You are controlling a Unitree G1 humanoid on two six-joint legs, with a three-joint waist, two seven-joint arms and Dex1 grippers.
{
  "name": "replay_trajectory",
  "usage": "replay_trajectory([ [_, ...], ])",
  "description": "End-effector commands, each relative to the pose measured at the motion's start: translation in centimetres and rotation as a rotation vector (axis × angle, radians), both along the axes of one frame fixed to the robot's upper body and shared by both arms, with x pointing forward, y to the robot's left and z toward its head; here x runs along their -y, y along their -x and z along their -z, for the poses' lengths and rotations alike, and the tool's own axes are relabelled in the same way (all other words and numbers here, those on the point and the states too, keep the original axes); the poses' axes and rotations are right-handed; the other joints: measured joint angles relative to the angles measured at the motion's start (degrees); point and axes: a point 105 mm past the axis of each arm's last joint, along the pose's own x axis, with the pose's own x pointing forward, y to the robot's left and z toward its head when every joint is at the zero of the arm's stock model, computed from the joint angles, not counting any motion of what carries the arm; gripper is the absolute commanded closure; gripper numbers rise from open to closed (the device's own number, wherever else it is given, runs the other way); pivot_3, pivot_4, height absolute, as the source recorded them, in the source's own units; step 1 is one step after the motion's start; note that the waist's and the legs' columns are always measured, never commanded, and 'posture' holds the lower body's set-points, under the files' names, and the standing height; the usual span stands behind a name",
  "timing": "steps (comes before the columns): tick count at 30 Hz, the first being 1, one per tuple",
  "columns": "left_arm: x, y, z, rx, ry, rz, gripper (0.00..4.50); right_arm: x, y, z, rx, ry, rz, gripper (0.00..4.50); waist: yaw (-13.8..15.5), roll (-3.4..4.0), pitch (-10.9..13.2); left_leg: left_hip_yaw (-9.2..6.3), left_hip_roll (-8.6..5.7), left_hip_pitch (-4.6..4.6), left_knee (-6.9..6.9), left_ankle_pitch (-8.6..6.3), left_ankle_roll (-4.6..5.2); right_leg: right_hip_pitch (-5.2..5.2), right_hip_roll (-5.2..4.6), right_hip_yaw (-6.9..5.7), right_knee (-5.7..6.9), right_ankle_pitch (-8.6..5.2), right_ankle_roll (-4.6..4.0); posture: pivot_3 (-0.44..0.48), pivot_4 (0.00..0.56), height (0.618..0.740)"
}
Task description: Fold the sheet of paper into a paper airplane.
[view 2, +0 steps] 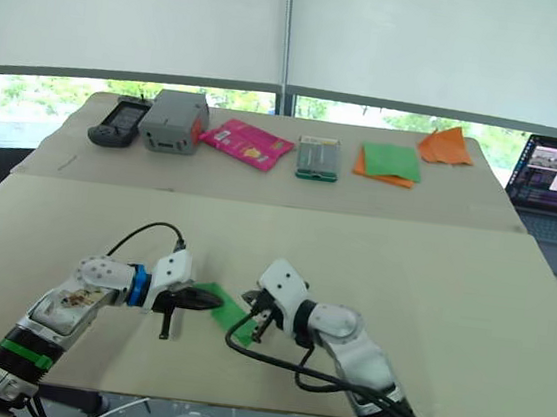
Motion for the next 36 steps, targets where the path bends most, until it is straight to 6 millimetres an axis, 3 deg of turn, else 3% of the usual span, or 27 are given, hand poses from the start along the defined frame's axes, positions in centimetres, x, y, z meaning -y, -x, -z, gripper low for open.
replay_trajectory([
  [1, -0.7, 0.4, 1.4, -0.039, -0.052, -0.025, 4.5, -0.9, 0.5, -0.6, 0.018, -0.013, -0.044, 4.48, -0.03, 0.0, 0.0, 0.0, 0.0, 0.0, 0.0, 0.0, 0.0, 0.0, 0.0, 0.0, 0.0, 0.0, 0.0, 0.0, 0.15, 0.74],
  [5, -0.8, 0.6, 1.5, -0.039, -0.054, -0.027, 4.5, -1.1, 0.5, -0.4, 0.015, -0.011, -0.041, 4.48, -0.07, 0.0, 0.0, 0.0, 0.0, 0.0, 0.0, 0.0, 0.0, 0.0, 0.0, 0.0, 0.0, 0.0, 0.0, 0.0, 0.15, 0.74],
  [12, -0.9, 0.6, 1.4, -0.038, -0.054, -0.029, 4.5, -0.5, 0.3, 1.6, -0.04, 0.065, -0.011, 4.48, -0.16, 0.01, -0.02, 0.0, 0.0, 0.02, 0.0, 0.0, 0.0, 0.0, 0.01, 0.0, 0.01, 0.0, 0.0, 0.0, 0.15, 0.74],
  [23, -0.9, 0.8, 1.5, -0.038, -0.057, -0.025, 4.5, 0.7, 1.9, 5.3, -0.249, 0.192, 0.022, 4.48, -0.3, 0.17, -0.72, 0.0, 0.0, 0.02, 0.0, 0.0, -0.01, 0.01, 0.0, 0.0, 0.0, -0.01, -0.01, 0.0, 0.15, 0.74],
  [36, -1.0, 0.9, 1.5, -0.044, -0.06, -0.025, 4.5, 3.4, 3.3, 6.0, -0.286, 0.228, 0.057, 4.48, 0.18, 0.15, -0.95, 0.01, 0.0, 0.01, 0.0, -0.04, -0.06, 0.0, -0.03, 0.0, -0.04, -0.06, -0.07, 0.0, 0.15, 0.74],
])
